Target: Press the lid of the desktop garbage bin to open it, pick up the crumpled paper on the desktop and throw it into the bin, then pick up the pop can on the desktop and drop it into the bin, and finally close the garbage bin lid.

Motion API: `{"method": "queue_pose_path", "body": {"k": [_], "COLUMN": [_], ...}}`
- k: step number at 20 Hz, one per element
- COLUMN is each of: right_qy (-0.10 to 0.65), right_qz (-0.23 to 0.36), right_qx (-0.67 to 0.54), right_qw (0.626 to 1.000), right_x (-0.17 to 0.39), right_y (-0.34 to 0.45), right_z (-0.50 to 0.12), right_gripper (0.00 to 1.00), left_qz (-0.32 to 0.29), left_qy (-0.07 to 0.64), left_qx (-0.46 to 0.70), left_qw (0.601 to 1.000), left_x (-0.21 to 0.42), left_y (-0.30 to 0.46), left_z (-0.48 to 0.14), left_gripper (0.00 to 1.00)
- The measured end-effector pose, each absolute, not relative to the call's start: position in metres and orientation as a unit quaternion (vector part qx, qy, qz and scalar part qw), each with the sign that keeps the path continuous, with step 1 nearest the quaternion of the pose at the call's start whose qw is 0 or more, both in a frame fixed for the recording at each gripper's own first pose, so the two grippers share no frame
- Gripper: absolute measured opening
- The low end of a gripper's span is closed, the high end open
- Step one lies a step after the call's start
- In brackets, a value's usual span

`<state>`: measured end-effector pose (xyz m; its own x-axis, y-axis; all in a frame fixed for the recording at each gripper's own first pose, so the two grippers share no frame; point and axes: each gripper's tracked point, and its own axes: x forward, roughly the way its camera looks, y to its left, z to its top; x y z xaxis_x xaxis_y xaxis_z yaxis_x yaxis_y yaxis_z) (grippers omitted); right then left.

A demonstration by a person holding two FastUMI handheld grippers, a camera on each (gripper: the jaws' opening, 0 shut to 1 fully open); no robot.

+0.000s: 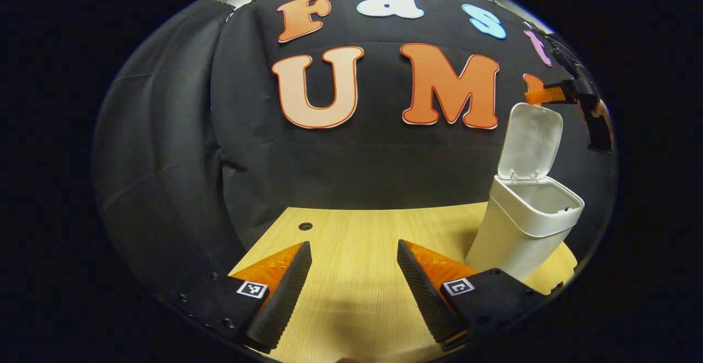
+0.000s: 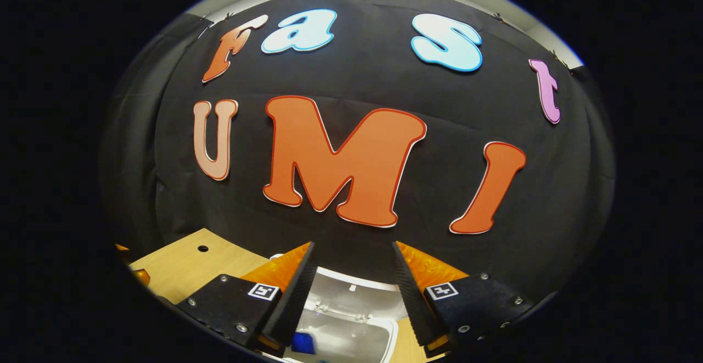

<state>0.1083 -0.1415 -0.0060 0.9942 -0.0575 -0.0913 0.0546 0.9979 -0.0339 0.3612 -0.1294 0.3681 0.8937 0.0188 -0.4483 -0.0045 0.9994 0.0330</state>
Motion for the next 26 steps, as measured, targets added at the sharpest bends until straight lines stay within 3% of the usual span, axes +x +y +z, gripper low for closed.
{"method": "queue_pose_path", "body": {"k": [15, 16, 17, 26], "right_qy": [0.153, 0.16, 0.167, 0.224], "right_qz": [-0.02, -0.022, -0.022, -0.022], "right_qx": [0.009, 0.013, 0.016, 0.031], "right_qw": [0.988, 0.987, 0.986, 0.974], "right_x": [0.055, 0.052, 0.048, 0.015], "right_y": [-0.103, -0.102, -0.101, -0.091], "right_z": [-0.097, -0.104, -0.109, -0.151], "right_gripper": [0.84, 0.84, 0.83, 0.84], "left_qz": [-0.025, -0.025, -0.028, -0.039], "left_qy": [0.246, 0.248, 0.249, 0.255], "left_qx": [0.001, 0.002, 0.001, 0.001], "left_qw": [0.969, 0.968, 0.968, 0.966], "left_x": [0.357, 0.358, 0.356, 0.349], "left_y": [-0.123, -0.124, -0.125, -0.132], "left_z": [0.358, 0.357, 0.356, 0.349], "left_gripper": [1.0, 0.95, 1.0, 0.99]}}
